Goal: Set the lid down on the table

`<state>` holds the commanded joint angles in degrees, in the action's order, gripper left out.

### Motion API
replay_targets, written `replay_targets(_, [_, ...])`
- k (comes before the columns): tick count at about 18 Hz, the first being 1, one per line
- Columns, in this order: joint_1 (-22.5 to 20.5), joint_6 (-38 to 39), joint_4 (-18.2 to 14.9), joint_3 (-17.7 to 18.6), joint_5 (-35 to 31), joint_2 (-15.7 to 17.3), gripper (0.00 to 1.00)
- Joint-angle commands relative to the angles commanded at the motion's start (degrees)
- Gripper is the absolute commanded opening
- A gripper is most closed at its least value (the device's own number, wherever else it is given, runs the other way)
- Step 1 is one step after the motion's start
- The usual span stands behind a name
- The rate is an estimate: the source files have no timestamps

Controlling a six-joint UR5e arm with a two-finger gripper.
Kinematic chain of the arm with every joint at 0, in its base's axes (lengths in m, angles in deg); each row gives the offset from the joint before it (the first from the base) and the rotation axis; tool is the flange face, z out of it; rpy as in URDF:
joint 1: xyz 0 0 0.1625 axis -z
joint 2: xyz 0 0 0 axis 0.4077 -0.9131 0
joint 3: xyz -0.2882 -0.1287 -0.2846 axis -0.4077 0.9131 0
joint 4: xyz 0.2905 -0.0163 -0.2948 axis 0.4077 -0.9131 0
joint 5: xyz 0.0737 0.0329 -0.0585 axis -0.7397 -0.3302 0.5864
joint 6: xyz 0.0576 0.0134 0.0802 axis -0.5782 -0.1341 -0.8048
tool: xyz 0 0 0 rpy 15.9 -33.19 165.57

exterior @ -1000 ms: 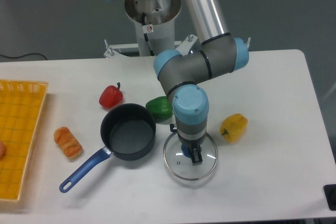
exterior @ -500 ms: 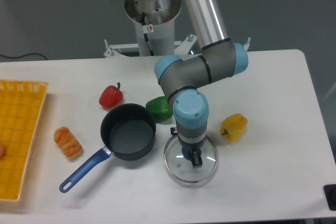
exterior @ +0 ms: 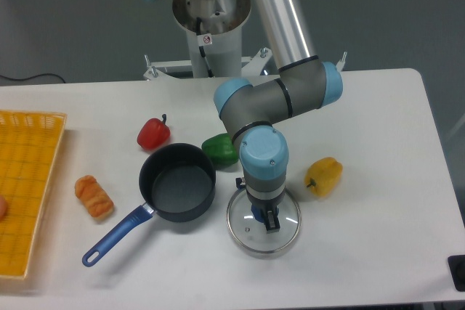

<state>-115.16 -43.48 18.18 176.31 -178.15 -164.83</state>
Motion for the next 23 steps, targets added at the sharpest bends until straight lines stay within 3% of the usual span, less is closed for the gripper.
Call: replay_targets(23, [0.4,0.4,0.2,0.3,-0.1,-0.7,0.68])
